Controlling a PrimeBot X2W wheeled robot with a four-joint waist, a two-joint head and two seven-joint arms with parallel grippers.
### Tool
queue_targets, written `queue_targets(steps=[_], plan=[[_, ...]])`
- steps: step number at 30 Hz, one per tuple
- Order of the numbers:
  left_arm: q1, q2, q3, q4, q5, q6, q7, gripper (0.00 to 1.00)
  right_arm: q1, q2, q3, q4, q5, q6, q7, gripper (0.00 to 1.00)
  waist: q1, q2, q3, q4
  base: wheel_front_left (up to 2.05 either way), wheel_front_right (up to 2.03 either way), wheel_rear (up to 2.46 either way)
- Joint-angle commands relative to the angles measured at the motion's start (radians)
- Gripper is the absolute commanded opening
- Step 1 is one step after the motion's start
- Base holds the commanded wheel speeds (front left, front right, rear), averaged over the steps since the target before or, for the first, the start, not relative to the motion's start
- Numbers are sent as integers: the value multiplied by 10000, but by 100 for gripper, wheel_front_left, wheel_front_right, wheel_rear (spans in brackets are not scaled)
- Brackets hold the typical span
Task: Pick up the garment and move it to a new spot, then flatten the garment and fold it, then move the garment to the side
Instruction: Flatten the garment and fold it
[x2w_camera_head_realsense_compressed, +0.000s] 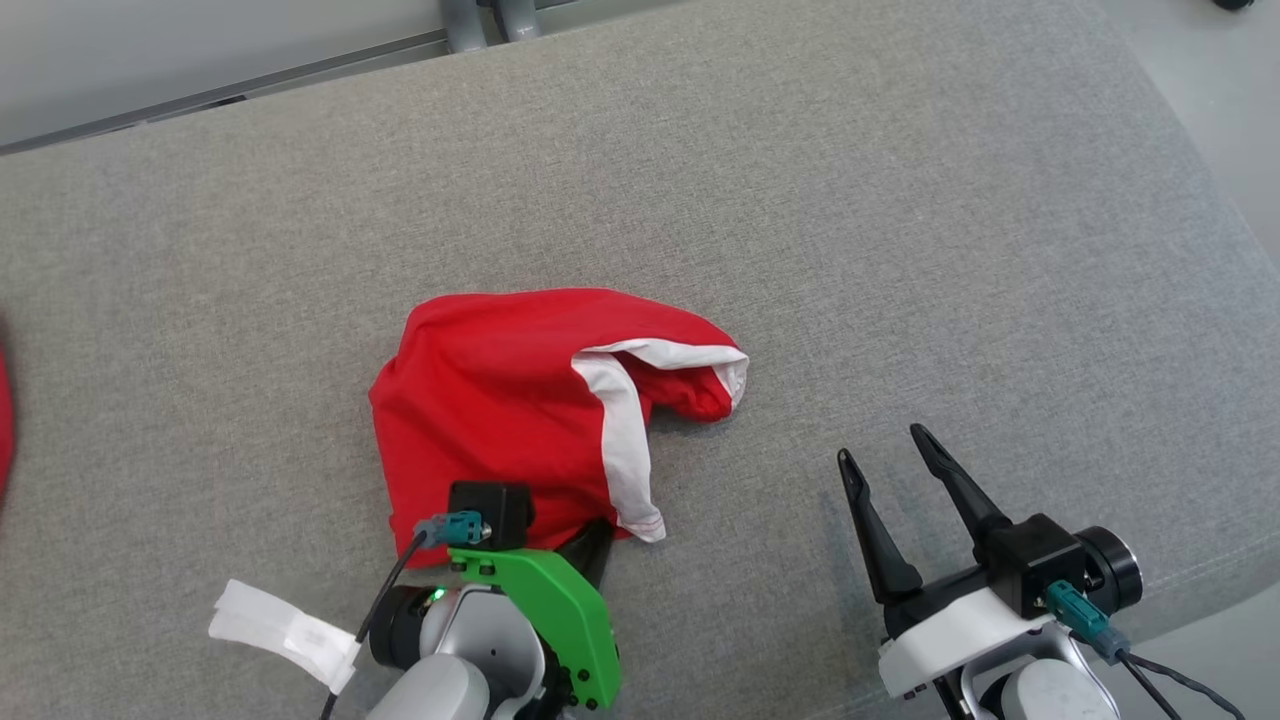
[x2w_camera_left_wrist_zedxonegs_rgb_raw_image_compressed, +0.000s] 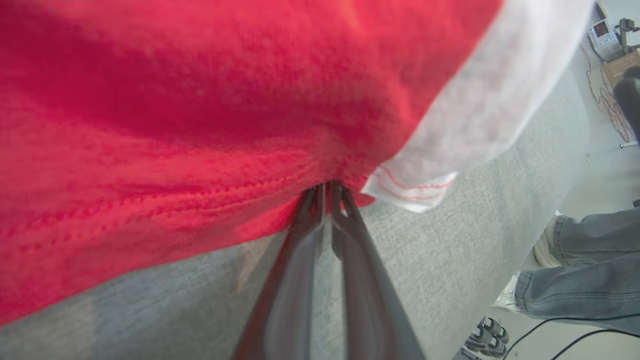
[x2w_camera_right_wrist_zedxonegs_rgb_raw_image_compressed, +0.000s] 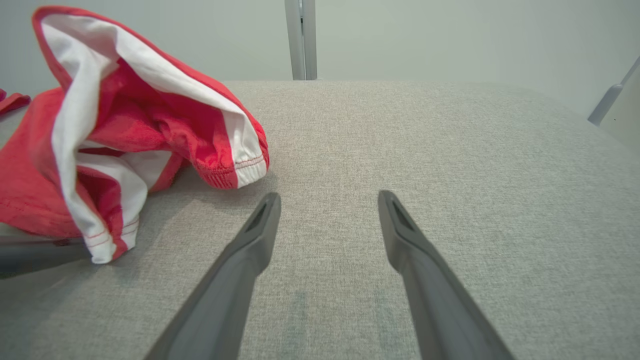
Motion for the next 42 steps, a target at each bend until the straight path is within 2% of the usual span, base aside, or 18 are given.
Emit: queue_targets(steps=[1, 2, 4, 5, 6, 12, 16, 23, 29, 35, 39, 42], plan=[[-199, -59, 13, 205, -49, -99, -105, 65, -107, -22, 9, 10, -58, -3, -33, 100, 0, 87, -12, -5, 0, 0, 0], [-267, -102, 10, 380, -64, -166, -176, 49, -115, -22, 9, 13, -68, -3, -31, 100, 0, 87, -18, -7, 0, 0, 0], [-431, -167, 11, 758, -9, -264, -329, 32, -114, -22, 22, 31, -98, -3, -33, 100, 0, 87, -31, -10, 0, 0, 0], [-480, -204, 6, 933, -2, -312, -392, 9, -106, -22, 27, 45, -112, -3, -33, 100, 0, 87, -38, -15, 0, 0, 0], [-522, -248, 2, 1091, -14, -371, -465, 0, -97, -22, 35, 60, -124, -3, -31, 100, 0, 87, -40, -21, 0, 0, 0], [-739, -292, -52, 1630, 5, -765, -867, 0, -64, -21, -11, 96, -133, -1, -31, 100, 0, 87, -62, -28, 0, 0, 0], [-550, 79, 244, 1414, -152, -834, -1082, 0, 102, -21, -134, 70, -101, -3, -33, 100, 0, 87, -156, 81, 0, 0, 0], [124, 1538, 1025, -459, -611, -686, -585, 0, 346, -22, -255, 118, -89, -1, -31, 100, 0, 87, -366, 590, 0, 0, 0], [593, 2992, 1275, -2741, -1165, -841, 902, 0, 361, -24, -221, 182, -172, -1, -33, 100, 0, 87, -529, 937, 0, 0, 0], [1135, 4526, 1660, -4753, -1407, -604, 2070, 0, 395, -24, -217, 216, -205, -3, -31, 100, 0, 87, -640, 1116, 0, 0, 0], [1725, 5026, 2006, -5276, -1687, -273, 2329, 0, 400, -22, -200, 207, -178, -1, -31, 100, 0, 87, -631, 1189, 0, 0, 0], [1975, 5098, 2089, -5230, -1725, -161, 2232, 0, 375, -24, -162, 198, -163, -3, -33, 100, 0, 87, -603, 1218, 0, 0, 0]])
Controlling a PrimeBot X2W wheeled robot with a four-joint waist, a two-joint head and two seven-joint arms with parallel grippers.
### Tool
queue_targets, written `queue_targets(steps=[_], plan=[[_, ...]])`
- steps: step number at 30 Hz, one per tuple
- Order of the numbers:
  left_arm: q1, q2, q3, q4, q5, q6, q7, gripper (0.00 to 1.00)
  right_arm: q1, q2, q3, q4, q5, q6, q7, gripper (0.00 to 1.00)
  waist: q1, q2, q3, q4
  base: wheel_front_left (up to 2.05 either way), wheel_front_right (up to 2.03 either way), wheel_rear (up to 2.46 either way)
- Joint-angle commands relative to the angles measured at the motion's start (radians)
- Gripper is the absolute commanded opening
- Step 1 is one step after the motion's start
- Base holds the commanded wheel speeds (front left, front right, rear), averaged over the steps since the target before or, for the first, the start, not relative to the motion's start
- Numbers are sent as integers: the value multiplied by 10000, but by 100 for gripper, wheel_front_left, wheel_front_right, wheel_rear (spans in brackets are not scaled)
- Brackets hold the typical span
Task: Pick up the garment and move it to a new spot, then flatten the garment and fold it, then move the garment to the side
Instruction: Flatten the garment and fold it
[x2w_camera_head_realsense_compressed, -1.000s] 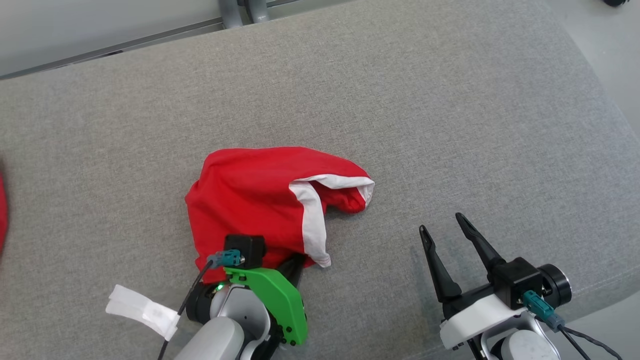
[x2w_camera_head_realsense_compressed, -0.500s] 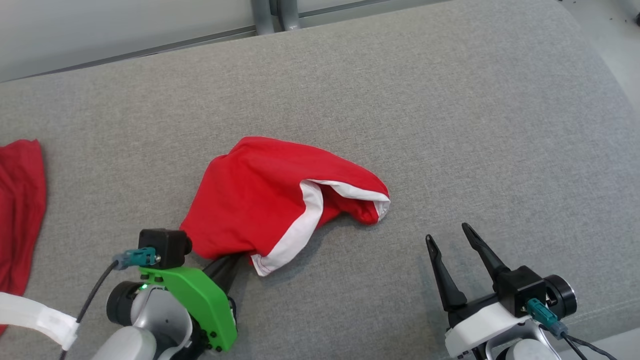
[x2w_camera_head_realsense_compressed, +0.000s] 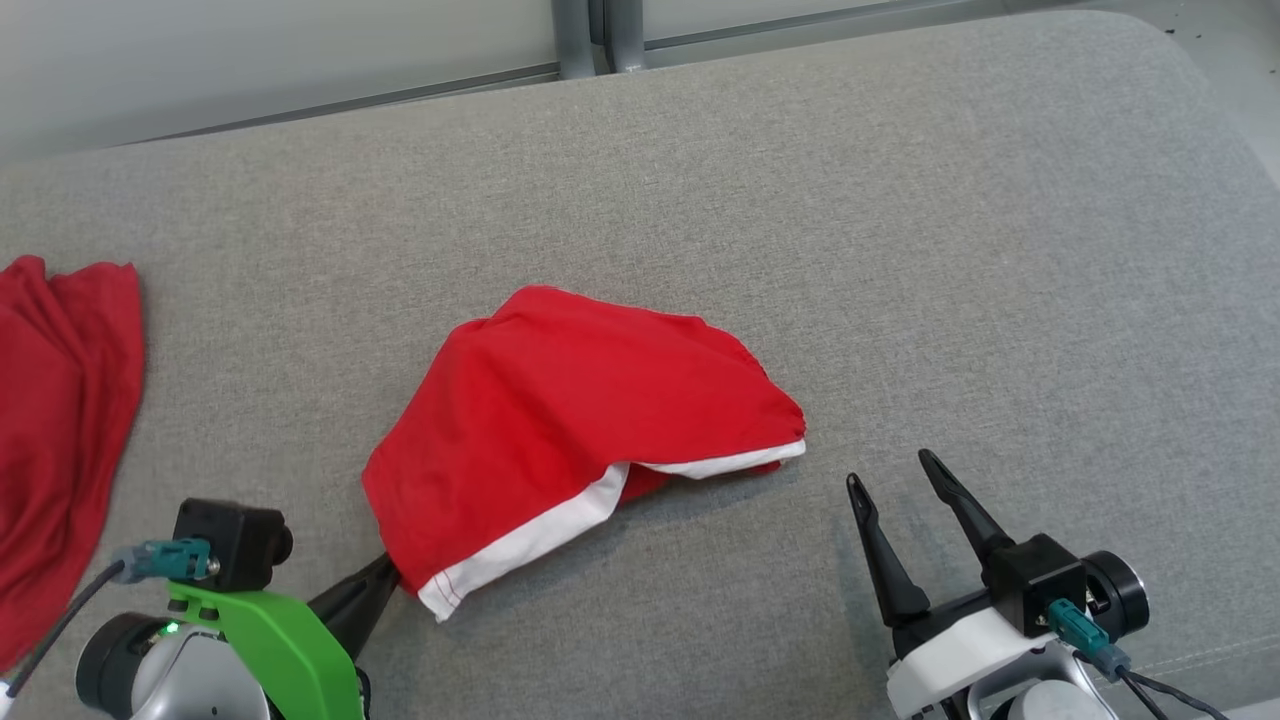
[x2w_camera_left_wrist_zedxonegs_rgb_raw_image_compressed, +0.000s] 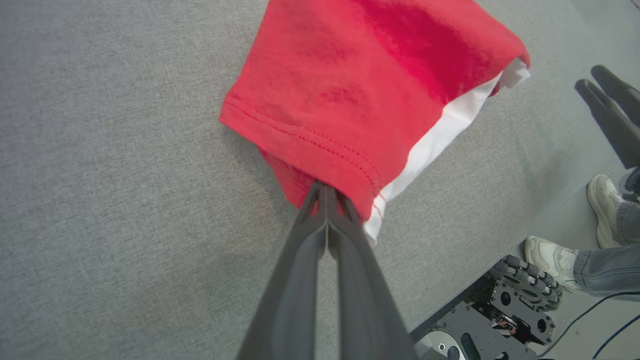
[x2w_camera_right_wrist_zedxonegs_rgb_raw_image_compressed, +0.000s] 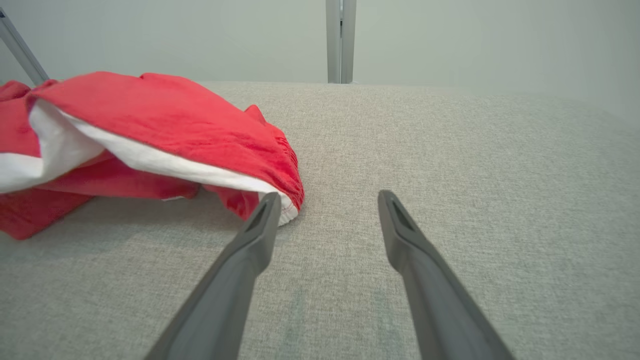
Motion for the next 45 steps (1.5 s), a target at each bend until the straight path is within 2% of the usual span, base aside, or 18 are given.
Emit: queue_targets(steps=[1, 5, 6, 7, 12, 17, 21, 29, 33, 40, 45], plan=[[163, 22, 11, 21, -11, 22, -68, 0, 79, -29, 5, -6, -39, -3, -31, 100, 0, 87, 17, 22, 0, 0, 0], [300, -349, -16, 305, 43, 57, -513, 0, 54, -28, 42, 42, -127, -3, -33, 100, 0, 87, 42, 81, 0, 0, 0], [295, -523, 5, 373, 68, 108, -715, 53, 53, -28, 42, 47, -144, -3, -31, 100, 0, 87, 34, 90, 0, 0, 0], [298, -640, 13, 449, 110, 146, -862, 100, 60, -29, 30, 51, -171, -3, -33, 100, 0, 87, 24, 96, 0, 0, 0], [549, -1006, 276, 539, 283, 531, -1603, 100, 124, -28, -27, 85, -307, -3, -33, 100, 0, 87, -61, 100, 0, 0, 0], [1164, -1446, 1173, 449, 500, 1223, -3190, 100, 196, -28, -166, -26, -475, -3, -33, 100, 0, 87, -193, 123, 0, 0, 0], [1669, -1808, 1457, 613, 579, 1252, -4210, 100, 383, -60, -430, -203, -568, -3, -31, 100, 0, 87, -330, 284, 0, 0, 0], [2004, -2560, 1113, 1670, 1302, 631, -6374, 100, 594, -302, -936, -341, -541, -3, -31, 100, 0, 87, -715, 592, 0, 0, 0], [2031, -2868, 1084, 2340, 1845, 518, -7345, 100, 635, -371, -1125, -406, -504, -3, -33, 100, 0, 87, -797, 666, 0, 0, 0], [2211, -3374, 1471, 3314, 2862, -43, -7752, 100, 845, -362, -1234, -303, -495, -3, -31, 100, 0, 87, -1154, 779, 0, 0, 0], [2557, -3945, 2422, 3686, 3610, -762, -7735, 100, 1014, -311, -1297, -255, -474, -3, -31, 100, 0, 87, -1453, 865, 0, 0, 0]])
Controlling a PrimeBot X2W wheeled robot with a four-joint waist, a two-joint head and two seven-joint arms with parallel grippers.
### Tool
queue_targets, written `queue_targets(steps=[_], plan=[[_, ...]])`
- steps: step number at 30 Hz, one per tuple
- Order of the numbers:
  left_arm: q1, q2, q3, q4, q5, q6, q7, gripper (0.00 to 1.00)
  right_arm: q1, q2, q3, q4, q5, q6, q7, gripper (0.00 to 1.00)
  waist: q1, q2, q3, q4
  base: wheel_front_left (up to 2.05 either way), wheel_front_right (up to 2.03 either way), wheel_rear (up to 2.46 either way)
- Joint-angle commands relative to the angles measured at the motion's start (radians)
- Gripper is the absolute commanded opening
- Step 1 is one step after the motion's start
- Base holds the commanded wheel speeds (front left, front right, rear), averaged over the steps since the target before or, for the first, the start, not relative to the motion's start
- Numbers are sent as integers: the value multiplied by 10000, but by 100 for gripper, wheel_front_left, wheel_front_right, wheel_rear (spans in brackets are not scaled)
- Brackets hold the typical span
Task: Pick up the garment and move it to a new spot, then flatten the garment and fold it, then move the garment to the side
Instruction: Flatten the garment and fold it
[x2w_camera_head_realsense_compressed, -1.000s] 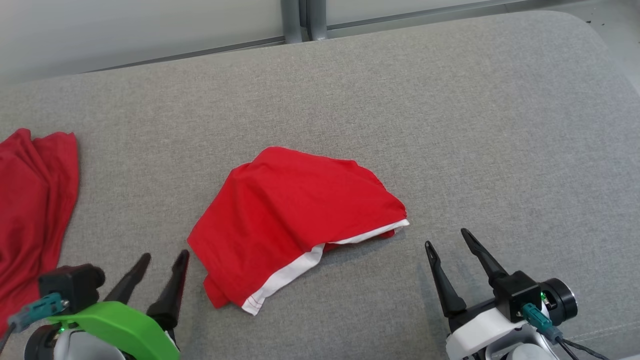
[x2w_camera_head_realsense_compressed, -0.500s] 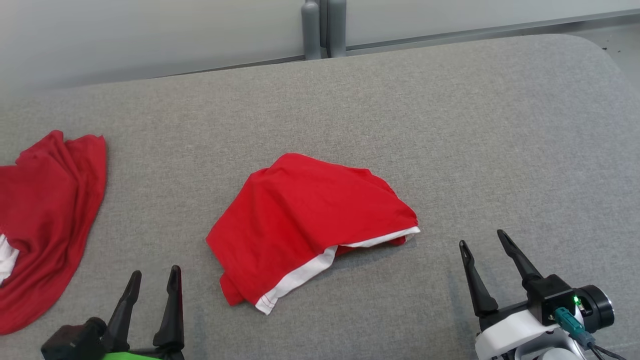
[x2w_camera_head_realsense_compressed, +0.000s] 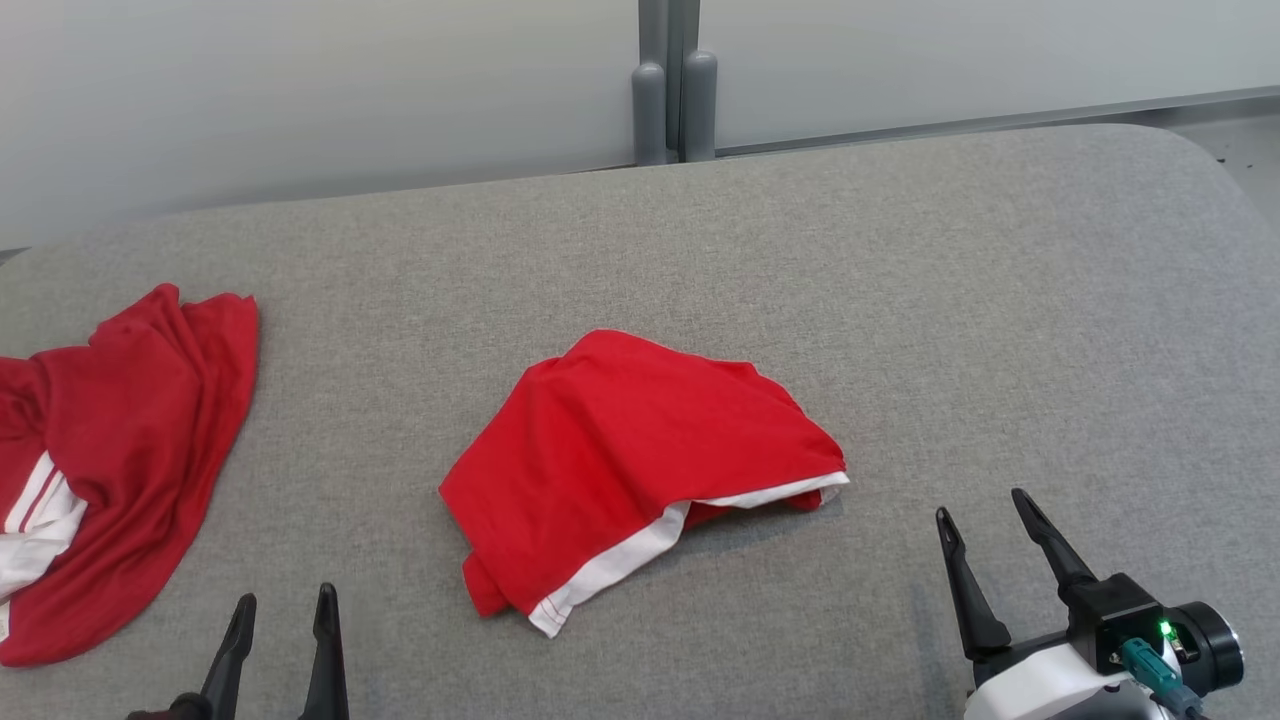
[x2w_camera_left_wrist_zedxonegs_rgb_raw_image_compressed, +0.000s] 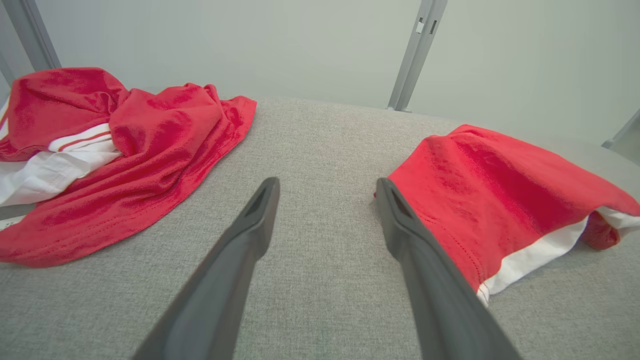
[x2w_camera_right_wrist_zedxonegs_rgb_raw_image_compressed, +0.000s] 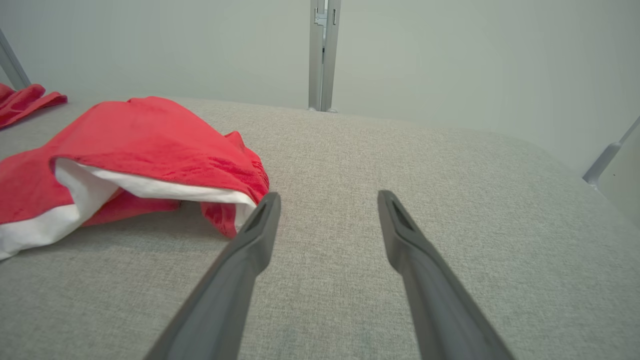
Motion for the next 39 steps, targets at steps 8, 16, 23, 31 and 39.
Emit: queue_targets(steps=[8, 16, 23, 31, 39], plan=[[455, -841, 982, 483, 870, -965, -28, 100, 106, 32, 28, 84, 46, -3, -33, 100, 0, 87, -343, 58, 0, 0, 0], [462, -1432, 1646, 738, 1402, -1628, -30, 100, 100, 24, 61, 80, 53, -3, -33, 100, 0, 87, -419, 76, 0, 0, 0], [560, -1818, 1921, 818, 1749, -1963, -30, 100, 141, 67, 79, 120, 62, -3, -33, 100, 0, 87, -401, 98, 0, 0, 0], [599, -1905, 767, 659, 546, -2165, 2053, 100, -180, 89, 123, 327, -102, -3, -31, 100, 0, 87, -34, 228, 0, 0, 0], [622, -2106, 23, -627, -1409, -2070, 5120, 100, -1309, 37, 418, 1745, -397, -3, -28, 100, 0, 87, 606, 265, 0, 0, 0]])
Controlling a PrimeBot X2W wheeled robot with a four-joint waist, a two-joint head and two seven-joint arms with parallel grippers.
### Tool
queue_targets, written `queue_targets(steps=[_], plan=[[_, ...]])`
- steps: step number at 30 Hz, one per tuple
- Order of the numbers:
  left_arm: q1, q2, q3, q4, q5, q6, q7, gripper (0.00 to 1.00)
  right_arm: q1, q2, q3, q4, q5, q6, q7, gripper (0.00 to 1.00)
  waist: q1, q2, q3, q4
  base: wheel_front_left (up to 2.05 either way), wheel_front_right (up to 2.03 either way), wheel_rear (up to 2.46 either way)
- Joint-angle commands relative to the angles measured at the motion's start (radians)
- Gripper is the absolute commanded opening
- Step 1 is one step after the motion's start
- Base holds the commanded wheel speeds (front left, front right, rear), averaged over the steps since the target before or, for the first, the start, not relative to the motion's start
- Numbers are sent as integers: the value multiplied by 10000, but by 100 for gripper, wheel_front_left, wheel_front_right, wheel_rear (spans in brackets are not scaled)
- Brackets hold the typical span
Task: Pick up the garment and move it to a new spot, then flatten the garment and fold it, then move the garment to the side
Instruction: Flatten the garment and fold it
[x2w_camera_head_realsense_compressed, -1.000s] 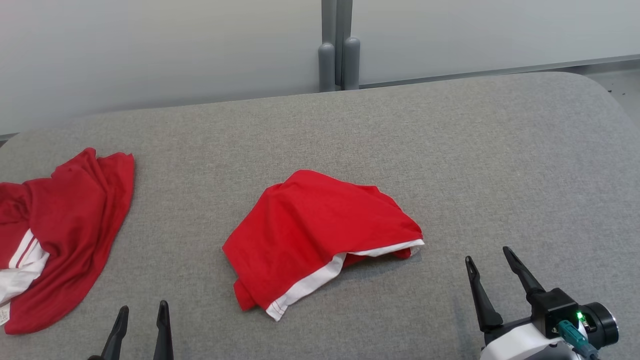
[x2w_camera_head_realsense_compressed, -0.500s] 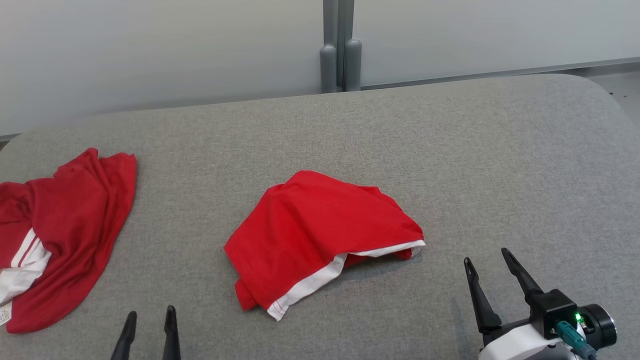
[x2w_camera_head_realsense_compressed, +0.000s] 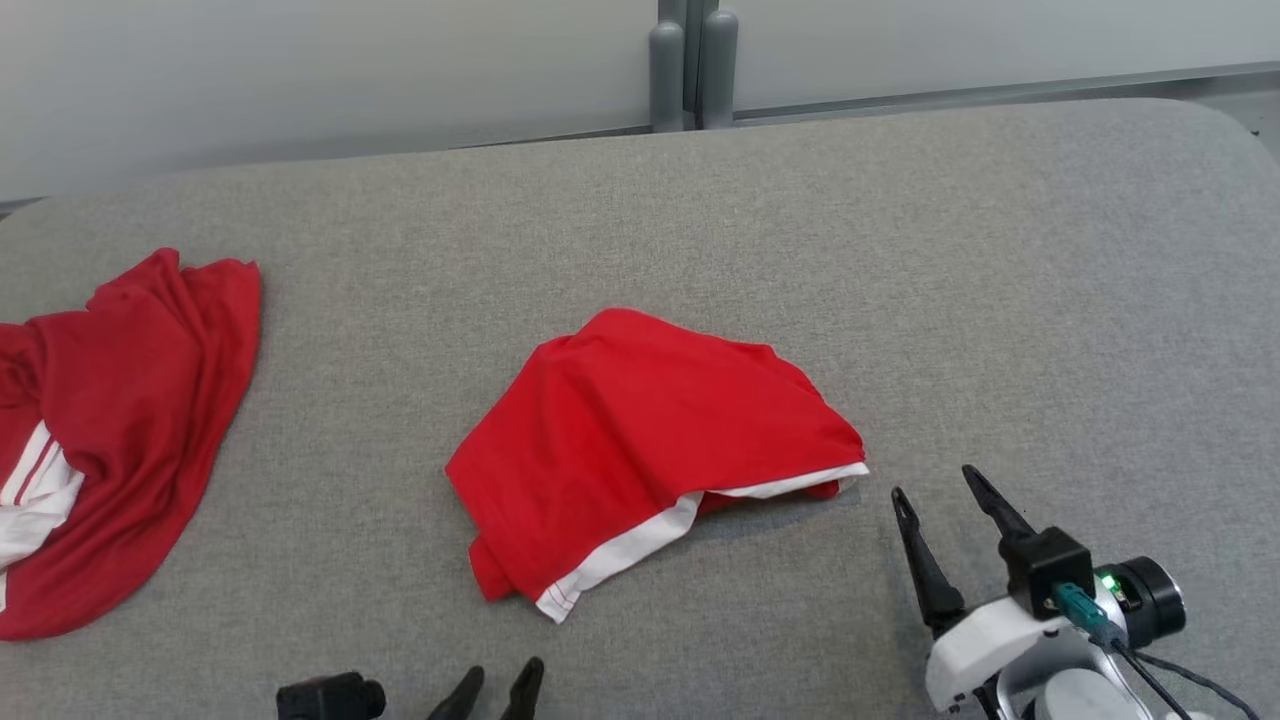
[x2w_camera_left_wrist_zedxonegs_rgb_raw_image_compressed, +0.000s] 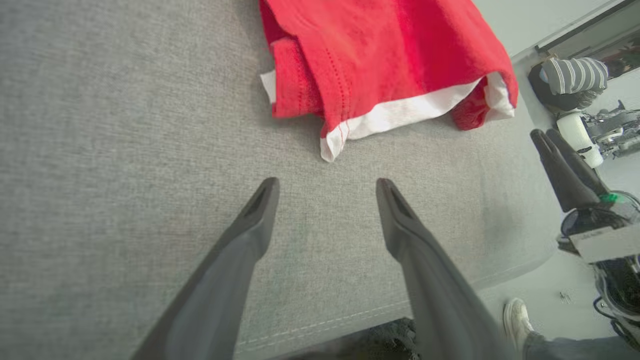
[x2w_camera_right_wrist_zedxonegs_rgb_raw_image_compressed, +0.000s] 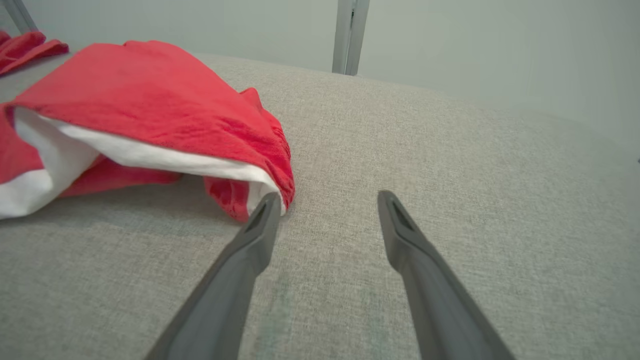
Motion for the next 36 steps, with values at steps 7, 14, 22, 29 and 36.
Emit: queue_targets(steps=[7, 14, 22, 29, 36], plan=[[-704, -82, -263, -201, -315, 299, 729, 100, -1262, -112, 784, 1109, 148, -3, 554, 100, 0, 87, 795, 193, 0, 0, 0], [-1135, -191, -679, -56, -558, 375, 1086, 100, -1851, -394, 1438, 1746, 387, -3, 776, 100, 0, 87, 1094, 276, 0, 0, 0], [-1575, -266, -996, 359, -728, 283, 871, 100, -2063, -691, 2294, 2041, 793, -3, 604, 100, 0, 87, 1150, 281, 0, 0, 0], [-1770, -290, -1232, 541, -890, 315, 659, 100, -2147, -947, 2350, 1865, 577, -3, 506, 100, 0, 87, 1139, 183, 0, 0, 0], [-1964, -301, -1259, 710, -869, 374, 489, 100, -2222, -896, 2245, 1606, 236, -3, 484, 100, 0, 87, 1149, 162, 0, 0, 0]])
